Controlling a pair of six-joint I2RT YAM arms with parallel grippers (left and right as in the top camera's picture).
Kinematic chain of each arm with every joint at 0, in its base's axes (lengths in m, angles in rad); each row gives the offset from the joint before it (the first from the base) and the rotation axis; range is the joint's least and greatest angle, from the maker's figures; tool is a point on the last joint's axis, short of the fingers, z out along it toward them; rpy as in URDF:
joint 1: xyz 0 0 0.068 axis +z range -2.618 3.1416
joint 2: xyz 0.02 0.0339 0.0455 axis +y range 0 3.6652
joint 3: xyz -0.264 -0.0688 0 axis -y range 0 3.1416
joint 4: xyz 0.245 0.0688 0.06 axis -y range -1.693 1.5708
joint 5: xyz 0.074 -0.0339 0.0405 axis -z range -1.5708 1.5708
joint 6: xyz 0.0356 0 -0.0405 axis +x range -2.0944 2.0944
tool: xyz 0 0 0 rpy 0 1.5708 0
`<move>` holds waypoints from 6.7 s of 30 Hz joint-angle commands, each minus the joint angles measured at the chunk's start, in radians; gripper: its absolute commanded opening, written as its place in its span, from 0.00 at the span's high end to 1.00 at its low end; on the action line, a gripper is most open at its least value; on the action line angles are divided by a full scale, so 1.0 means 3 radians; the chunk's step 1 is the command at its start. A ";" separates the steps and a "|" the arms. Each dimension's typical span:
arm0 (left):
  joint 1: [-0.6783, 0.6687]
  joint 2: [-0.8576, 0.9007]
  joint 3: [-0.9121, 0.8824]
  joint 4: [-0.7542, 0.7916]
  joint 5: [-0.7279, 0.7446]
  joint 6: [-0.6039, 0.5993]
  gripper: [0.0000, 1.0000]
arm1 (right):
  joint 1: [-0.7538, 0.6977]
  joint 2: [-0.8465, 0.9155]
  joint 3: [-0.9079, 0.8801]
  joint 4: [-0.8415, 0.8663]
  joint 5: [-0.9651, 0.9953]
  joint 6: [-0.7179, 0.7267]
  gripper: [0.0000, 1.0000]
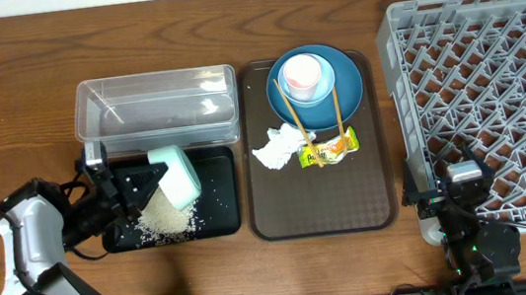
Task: Sort waste into correct bins and load items into the dishwasher rack
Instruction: 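Tilt the bowl with the left gripper, pouring rice onto the black tray, then turn the bowl upright and carry it back toward the brown tray, then lower the empty bowl onto the brown tray and release it, then withdraw the left gripper to hover above the black tray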
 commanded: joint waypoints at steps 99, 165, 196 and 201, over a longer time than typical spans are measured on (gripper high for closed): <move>-0.3939 -0.0561 0.1020 0.0867 -0.4364 -0.3418 0.94 | 0.0022 -0.0005 -0.0005 -0.0013 0.0034 0.0013 0.01; -0.5005 0.0139 0.1011 0.1441 -0.4803 -0.3867 0.93 | 0.0022 -0.0005 -0.0005 -0.0013 0.0034 0.0013 0.01; -0.4991 0.0206 0.0966 0.1667 -0.4962 -0.3873 0.69 | 0.0022 -0.0004 -0.0005 -0.0013 0.0034 0.0013 0.01; -0.4706 -0.0345 0.1016 0.1628 -0.4964 -0.3838 0.69 | 0.0022 -0.0004 -0.0005 -0.0013 0.0036 0.0013 0.01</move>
